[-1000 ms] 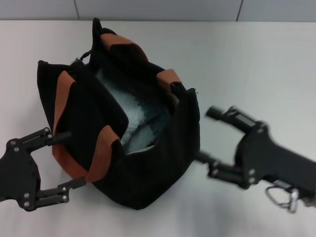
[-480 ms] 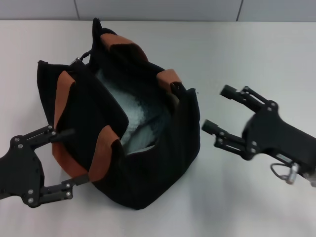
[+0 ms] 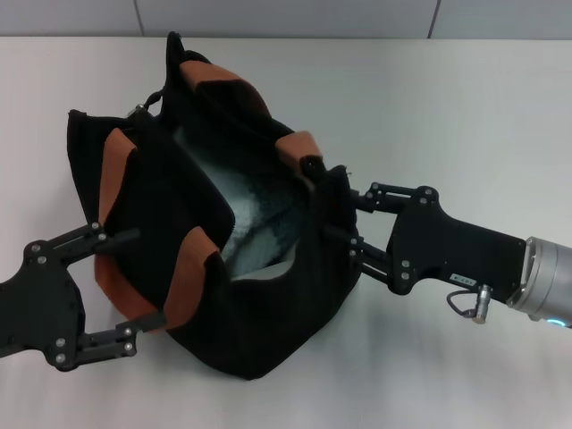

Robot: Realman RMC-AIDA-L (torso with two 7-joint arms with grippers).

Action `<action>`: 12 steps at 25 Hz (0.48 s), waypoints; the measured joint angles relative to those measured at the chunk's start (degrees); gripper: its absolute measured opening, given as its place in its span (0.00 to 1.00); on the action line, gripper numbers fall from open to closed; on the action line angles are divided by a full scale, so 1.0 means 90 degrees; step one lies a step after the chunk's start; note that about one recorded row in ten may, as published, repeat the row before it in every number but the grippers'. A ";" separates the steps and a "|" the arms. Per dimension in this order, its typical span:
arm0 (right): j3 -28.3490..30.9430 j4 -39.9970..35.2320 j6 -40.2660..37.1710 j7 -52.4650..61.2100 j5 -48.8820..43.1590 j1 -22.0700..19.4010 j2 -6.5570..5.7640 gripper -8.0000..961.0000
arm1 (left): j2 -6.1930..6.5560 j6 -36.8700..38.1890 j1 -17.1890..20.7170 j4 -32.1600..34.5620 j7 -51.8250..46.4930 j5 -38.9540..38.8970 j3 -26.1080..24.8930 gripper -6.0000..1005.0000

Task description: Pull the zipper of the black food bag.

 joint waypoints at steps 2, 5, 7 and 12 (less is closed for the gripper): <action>0.0005 -0.0018 0.0004 -0.0088 -0.0001 -0.0026 0.0003 0.46 | -0.0008 -0.0007 -0.0036 0.0000 0.0000 0.0000 0.0001 0.80; 0.0049 -0.0076 0.0038 -0.0035 0.0005 -0.0078 -0.0012 0.35 | -0.0019 -0.0008 -0.0071 0.0000 0.0001 0.0000 0.0009 0.80; 0.0051 -0.0123 0.0109 0.0126 0.0006 -0.0089 -0.0023 0.30 | -0.0019 -0.0008 -0.0071 0.0000 0.0001 0.0000 0.0009 0.80; 0.0081 -0.0270 0.0334 0.0374 0.0017 -0.0140 -0.0012 0.20 | -0.0055 -0.0049 -0.0136 -0.0018 0.0007 0.0001 0.0004 0.80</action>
